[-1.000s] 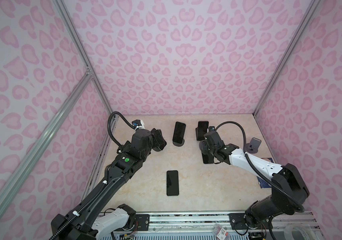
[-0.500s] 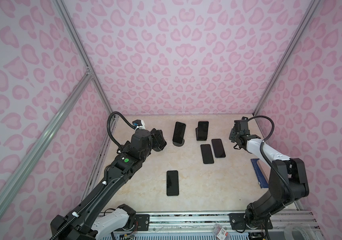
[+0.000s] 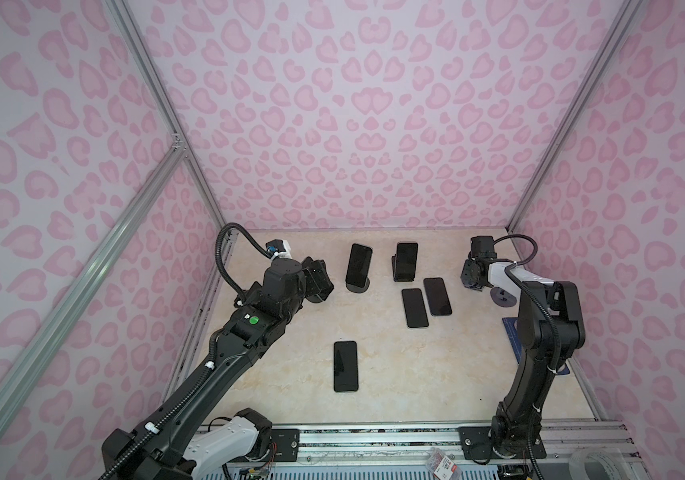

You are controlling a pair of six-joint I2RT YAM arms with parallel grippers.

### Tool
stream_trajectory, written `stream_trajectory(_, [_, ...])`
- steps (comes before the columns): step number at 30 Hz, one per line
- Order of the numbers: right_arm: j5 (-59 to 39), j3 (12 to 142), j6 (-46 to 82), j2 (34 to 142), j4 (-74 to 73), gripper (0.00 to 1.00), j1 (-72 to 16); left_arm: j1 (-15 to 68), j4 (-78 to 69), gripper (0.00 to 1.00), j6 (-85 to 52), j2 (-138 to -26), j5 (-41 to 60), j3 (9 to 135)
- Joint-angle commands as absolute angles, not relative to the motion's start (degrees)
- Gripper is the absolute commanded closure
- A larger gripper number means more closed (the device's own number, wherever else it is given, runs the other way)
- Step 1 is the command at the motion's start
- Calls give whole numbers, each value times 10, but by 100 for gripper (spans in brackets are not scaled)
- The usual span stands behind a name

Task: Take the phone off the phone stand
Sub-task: 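Carry the grey stand with the right gripper toward the far corner, then set the grey stand on the table and open the right gripper, then raise the right gripper and move it toward the pink-edged phone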

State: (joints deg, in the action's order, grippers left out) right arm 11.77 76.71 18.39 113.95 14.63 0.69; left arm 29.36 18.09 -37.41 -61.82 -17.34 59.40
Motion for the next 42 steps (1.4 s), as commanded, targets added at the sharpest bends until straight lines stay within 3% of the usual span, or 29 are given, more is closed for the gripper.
stream_trajectory(1, [124,780,183,1144,149,47,4,293,170,3,-376,-623,-169,592])
stream_trajectory(8, [65,872,175,1208,250,44,16,293,173,4,-376,-630,-166,595])
stream_trajectory(15, [95,856,187,1184,254,16,16,293,173,4,-373,-627,-172,594])
stream_trajectory(17, [93,826,187,1158,246,13,14,293,173,4,-371,-626,-171,596])
stream_trajectory(27, [114,764,163,953,219,8,-42,290,173,4,-349,-594,-200,599])
stream_trajectory(33, [65,682,171,836,157,8,-86,289,161,3,-340,-563,-216,589])
stream_trajectory(42, [81,629,203,724,182,9,-165,288,165,2,-329,-590,-246,587])
